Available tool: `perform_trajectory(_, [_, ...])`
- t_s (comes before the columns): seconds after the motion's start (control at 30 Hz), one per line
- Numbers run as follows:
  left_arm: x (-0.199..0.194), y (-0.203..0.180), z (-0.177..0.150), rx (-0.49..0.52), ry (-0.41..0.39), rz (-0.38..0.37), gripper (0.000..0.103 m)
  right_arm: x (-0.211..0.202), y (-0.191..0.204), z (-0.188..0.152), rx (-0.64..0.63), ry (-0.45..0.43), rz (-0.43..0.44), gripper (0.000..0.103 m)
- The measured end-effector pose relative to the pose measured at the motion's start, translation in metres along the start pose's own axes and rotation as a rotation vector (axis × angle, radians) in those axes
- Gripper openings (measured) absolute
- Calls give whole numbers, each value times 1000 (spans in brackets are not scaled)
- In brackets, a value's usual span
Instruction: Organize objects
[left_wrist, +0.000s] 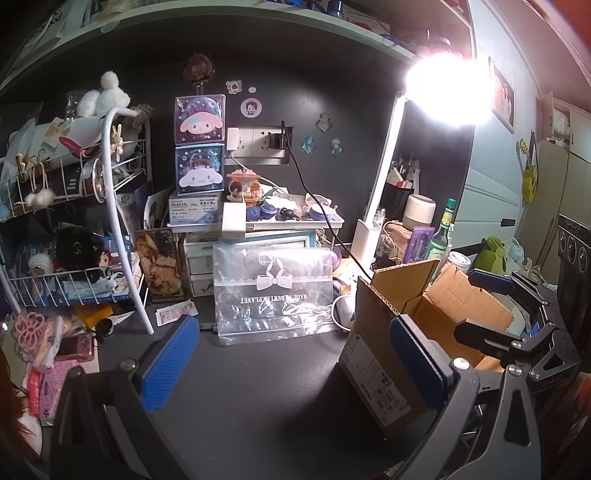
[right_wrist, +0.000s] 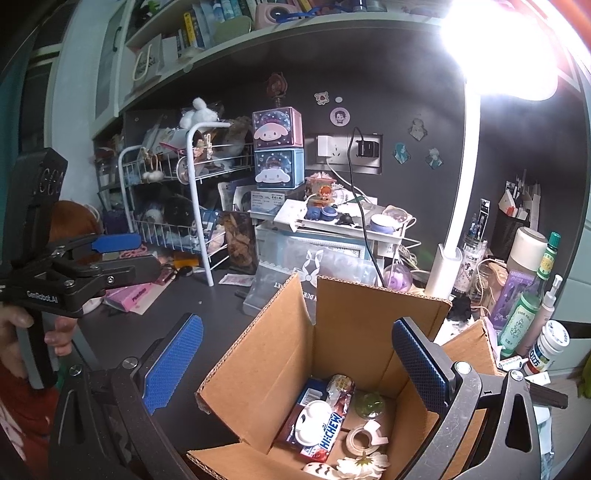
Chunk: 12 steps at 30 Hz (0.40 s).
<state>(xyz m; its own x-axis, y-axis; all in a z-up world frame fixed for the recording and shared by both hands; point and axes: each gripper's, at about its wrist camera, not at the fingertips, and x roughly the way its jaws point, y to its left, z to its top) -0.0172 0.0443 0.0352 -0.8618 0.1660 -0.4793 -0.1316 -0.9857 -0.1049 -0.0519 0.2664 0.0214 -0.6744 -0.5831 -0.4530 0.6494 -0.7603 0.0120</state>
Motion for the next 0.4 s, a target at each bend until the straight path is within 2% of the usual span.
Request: perform_trajectory(0.4, [-1,2,1,7,-16,-10,103,-1,-1,0,2,0,3,103])
